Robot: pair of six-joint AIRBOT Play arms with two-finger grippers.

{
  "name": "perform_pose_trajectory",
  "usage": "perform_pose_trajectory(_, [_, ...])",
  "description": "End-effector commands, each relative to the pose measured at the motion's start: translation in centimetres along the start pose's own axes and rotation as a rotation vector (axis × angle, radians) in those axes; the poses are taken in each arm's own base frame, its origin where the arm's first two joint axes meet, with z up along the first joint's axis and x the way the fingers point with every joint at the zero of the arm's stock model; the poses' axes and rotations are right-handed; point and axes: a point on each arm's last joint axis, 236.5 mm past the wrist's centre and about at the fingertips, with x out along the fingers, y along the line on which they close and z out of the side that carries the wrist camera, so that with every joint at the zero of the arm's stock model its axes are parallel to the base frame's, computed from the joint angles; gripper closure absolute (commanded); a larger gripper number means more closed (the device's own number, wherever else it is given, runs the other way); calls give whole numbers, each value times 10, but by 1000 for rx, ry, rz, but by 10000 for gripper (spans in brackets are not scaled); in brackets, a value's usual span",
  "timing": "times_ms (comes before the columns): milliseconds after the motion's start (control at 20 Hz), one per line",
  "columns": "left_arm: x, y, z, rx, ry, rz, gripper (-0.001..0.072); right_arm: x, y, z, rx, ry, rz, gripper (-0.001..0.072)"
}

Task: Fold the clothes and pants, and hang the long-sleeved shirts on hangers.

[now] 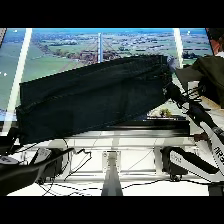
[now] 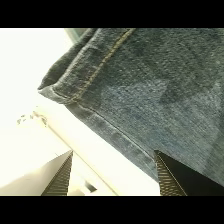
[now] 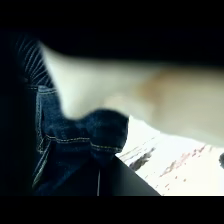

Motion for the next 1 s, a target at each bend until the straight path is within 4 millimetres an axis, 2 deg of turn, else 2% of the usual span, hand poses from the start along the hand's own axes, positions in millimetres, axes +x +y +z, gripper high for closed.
perform_pose_trajectory(0, [13,3,-2,2,5,5,126,0,-1,0,-5,2,-2,686])
perform_pose_trajectory(150, [26,1,-1,18,27,7,127,0,-1,0,-5,2,-3,686])
perform_pose_trajectory(250, [33,-1,11,25,-5,6,135,0,0,0,-13,1,-2,686])
perform_pose_trajectory(400, [40,-21,34,35,-81,-37,458,-2,-1,-1,-133,9,-7,687])
perform_pose_trajectory(500, [46,-30,34,109,-65,-28,656,-5,-4,-5,-211,42,-30,686])
perform_pose_trajectory(650, [51,-44,29,181,-36,-26,673,-12,-5,-8,-311,91,-56,688])
perform_pose_trajectory(750, [41,-56,39,249,-56,-27,673,-23,0,-3,-382,110,-62,688])
perform_pose_trajectory(850, [14,-71,63,289,-114,-34,673,-40,10,8,-449,102,-58,688])
perform_pose_trajectory(950, [-24,-92,90,316,-204,-69,673,-64,18,18,-489,96,-59,688])
